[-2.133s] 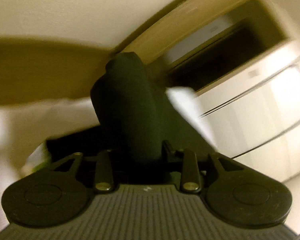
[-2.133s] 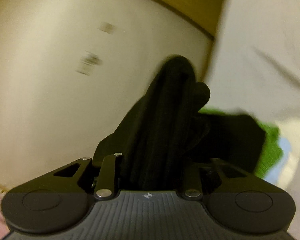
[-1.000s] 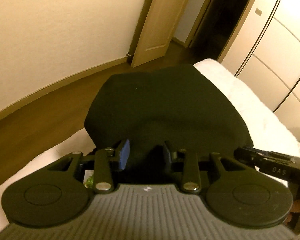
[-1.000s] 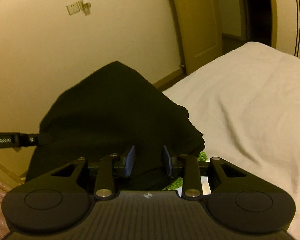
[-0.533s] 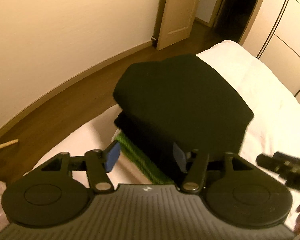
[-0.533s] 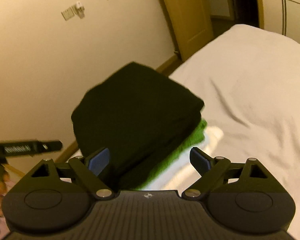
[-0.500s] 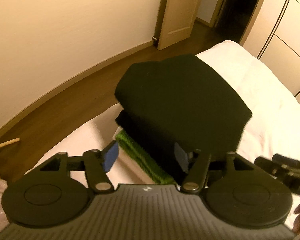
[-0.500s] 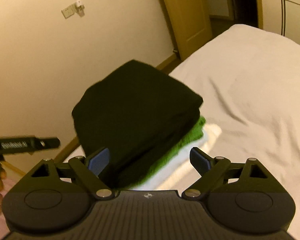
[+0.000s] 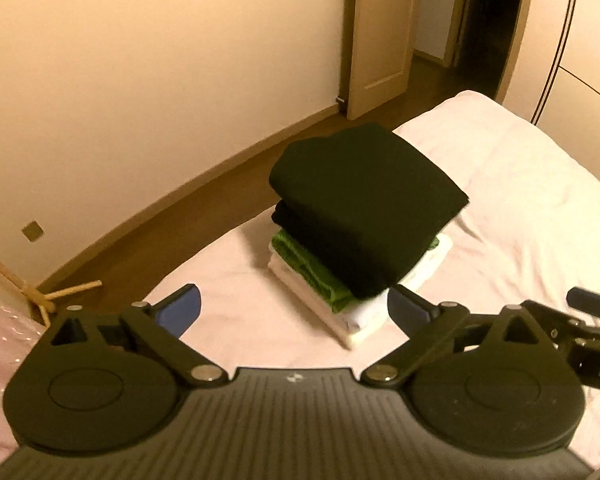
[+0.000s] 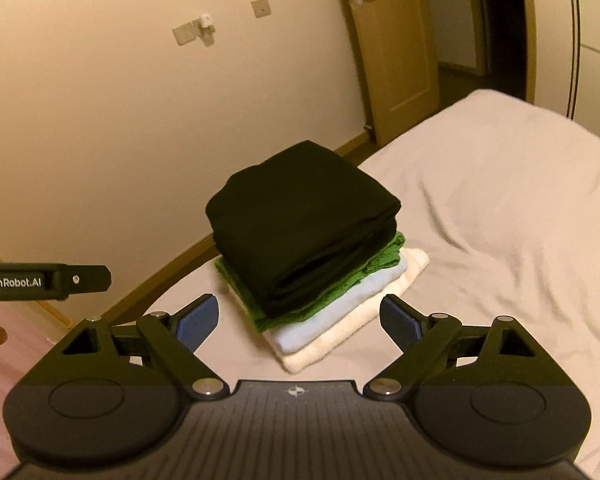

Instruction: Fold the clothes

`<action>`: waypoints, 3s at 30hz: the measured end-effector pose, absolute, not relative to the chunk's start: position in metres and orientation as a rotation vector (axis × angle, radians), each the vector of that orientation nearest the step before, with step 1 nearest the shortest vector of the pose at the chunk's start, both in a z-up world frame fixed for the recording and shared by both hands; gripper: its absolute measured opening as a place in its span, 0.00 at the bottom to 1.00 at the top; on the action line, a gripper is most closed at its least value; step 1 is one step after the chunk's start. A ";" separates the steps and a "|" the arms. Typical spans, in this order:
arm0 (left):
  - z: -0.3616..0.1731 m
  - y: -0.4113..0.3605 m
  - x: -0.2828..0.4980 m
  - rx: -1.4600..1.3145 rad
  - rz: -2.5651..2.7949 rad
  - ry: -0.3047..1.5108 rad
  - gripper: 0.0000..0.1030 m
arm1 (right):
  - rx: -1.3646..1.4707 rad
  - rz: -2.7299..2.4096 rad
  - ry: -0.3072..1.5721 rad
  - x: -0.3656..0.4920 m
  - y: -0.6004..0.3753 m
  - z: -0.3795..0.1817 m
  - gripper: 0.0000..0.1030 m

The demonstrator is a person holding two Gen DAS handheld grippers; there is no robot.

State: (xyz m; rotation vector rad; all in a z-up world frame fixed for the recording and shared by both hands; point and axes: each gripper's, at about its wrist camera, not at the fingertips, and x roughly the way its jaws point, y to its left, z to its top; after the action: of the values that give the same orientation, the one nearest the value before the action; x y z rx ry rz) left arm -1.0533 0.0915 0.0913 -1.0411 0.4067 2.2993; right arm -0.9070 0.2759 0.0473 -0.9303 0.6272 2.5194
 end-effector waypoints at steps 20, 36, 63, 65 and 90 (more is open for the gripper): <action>0.124 0.045 -0.859 -0.854 2.412 0.387 0.99 | -0.825 2.600 0.391 -0.730 0.215 0.101 1.00; 0.084 0.050 -0.822 -1.006 2.441 0.257 0.99 | -0.983 2.642 0.390 -0.710 0.242 0.075 1.00; 0.011 0.115 -0.918 -1.263 2.428 0.385 0.99 | -1.303 2.536 0.454 -0.844 0.315 -0.014 1.00; 0.009 0.120 -0.923 -1.266 2.426 0.391 0.99 | -1.309 2.529 0.465 -0.849 0.320 -0.018 1.00; -0.023 0.133 -0.979 -1.349 2.393 0.392 0.99 | -1.357 2.478 0.515 -0.901 0.346 -0.054 1.00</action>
State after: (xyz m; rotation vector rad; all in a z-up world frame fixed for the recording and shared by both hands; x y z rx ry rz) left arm -0.9791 0.1331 -0.0228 -1.3487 0.3919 2.3931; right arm -0.9008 0.3463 -0.0540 -1.3570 0.5150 2.4777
